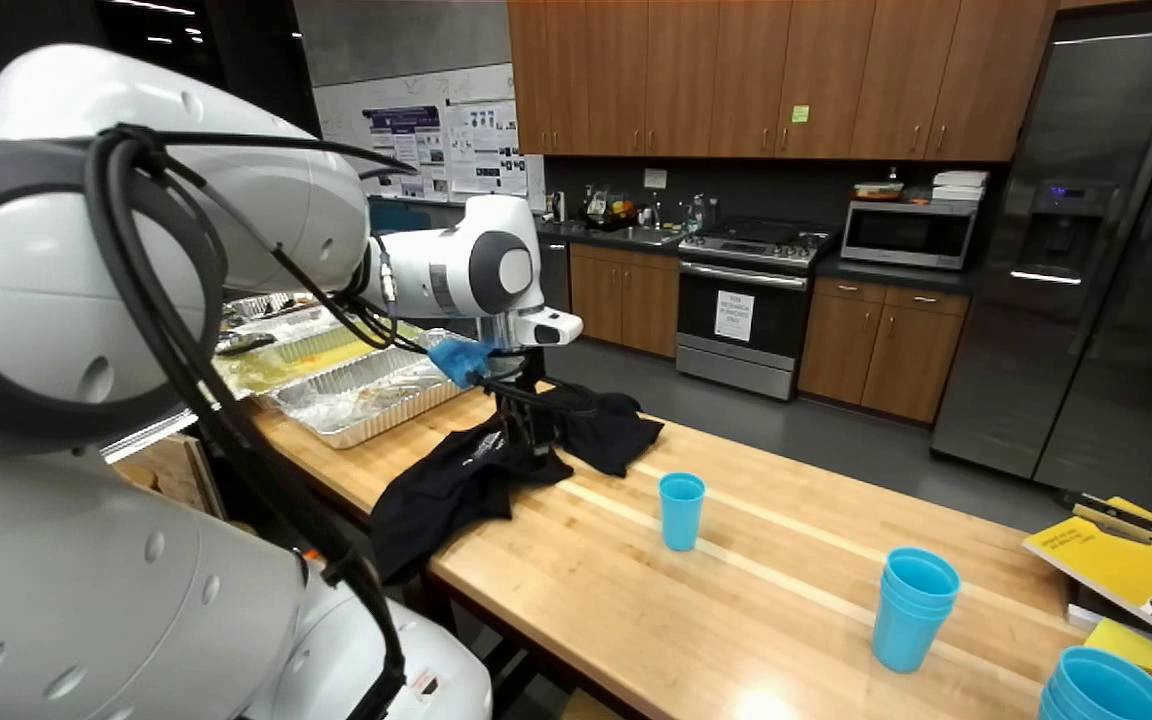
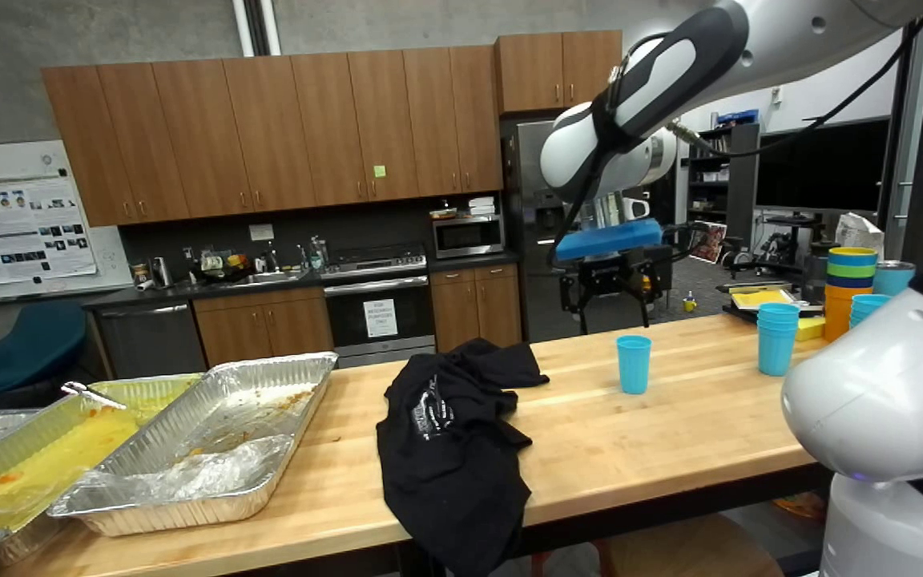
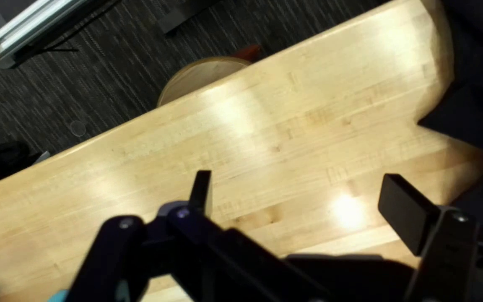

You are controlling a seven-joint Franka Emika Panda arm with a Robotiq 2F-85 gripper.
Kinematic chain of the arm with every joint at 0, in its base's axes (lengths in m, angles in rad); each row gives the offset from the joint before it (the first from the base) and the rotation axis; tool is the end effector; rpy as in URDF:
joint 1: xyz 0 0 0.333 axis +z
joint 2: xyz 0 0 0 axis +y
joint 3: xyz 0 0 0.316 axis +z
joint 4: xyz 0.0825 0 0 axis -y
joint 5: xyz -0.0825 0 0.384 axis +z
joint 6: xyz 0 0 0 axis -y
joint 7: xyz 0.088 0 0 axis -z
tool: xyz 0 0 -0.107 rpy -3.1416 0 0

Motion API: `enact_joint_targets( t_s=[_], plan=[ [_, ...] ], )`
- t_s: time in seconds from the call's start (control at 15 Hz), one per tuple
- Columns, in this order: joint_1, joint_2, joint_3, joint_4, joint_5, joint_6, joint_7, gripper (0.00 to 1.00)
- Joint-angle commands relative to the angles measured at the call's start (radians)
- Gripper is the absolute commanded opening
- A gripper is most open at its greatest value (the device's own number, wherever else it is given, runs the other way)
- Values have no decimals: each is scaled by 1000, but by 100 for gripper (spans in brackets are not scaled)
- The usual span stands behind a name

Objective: Move the blue cup on the left to the right.

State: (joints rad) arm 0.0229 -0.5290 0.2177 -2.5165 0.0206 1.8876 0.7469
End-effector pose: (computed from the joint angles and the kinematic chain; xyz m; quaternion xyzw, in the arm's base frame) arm 0.3631 0.0924 0.4475 0.9602 -0.2703 -0.0279 0.0651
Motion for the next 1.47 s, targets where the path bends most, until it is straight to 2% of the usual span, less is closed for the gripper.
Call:
enact_joint_targets(
  t_s=[0.0,0.33,0.93,1.2,1.27,1.4],
  plan=[
    [-30,-72,3,-33,-26,44,67,100],
    [-73,-51,-16,-1,-57,38,67,100],
    [-150,49,-97,53,-92,40,20,100],
    [-152,124,-125,117,-78,23,12,100],
    [-145,72,-116,65,-85,40,30,100],
    [-144,105,-125,89,-85,39,29,100]
  ],
)
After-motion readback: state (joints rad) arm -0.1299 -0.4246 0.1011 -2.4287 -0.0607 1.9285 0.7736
